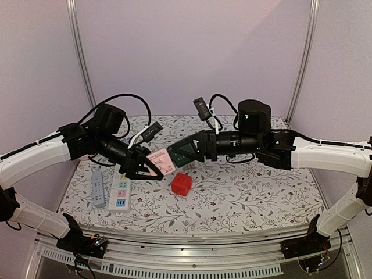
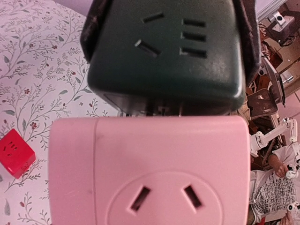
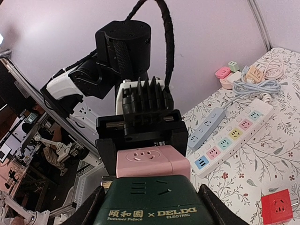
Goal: Pull the plug off the socket
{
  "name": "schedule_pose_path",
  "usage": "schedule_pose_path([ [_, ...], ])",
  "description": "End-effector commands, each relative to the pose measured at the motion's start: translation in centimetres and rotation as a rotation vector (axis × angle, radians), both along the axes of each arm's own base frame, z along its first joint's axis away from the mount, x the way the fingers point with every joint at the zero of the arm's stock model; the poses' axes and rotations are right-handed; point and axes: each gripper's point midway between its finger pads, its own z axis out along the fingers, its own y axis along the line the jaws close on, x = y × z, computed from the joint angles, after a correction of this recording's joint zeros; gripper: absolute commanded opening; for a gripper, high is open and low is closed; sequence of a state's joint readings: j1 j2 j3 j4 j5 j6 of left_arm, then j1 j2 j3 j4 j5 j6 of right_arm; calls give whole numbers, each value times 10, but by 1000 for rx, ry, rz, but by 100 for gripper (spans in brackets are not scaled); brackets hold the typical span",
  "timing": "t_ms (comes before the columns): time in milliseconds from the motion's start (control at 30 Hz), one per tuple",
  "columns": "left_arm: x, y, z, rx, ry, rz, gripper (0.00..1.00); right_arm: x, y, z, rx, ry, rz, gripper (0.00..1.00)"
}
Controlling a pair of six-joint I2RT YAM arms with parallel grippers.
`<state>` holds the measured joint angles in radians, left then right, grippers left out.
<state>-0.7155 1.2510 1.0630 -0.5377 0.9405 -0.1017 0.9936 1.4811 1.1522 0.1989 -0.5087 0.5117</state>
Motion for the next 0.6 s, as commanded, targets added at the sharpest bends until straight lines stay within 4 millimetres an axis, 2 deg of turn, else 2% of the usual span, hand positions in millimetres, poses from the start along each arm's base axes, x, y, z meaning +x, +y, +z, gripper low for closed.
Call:
schedule_pose_path([
  [0,13,1,16,-47,-66,42,40,18,-12,0,-37,70,-166,38],
  [267,13,3,18,-51,-77,48,40,35,-26,-6,-25,138,-220,38],
  [433,11,3,20,-57,-75,39,40,15,-22,0,-21,105,-91,39],
  [567,10,3,18,-52,-76,38,40,-25,-19,11,-4,73,146,41],
])
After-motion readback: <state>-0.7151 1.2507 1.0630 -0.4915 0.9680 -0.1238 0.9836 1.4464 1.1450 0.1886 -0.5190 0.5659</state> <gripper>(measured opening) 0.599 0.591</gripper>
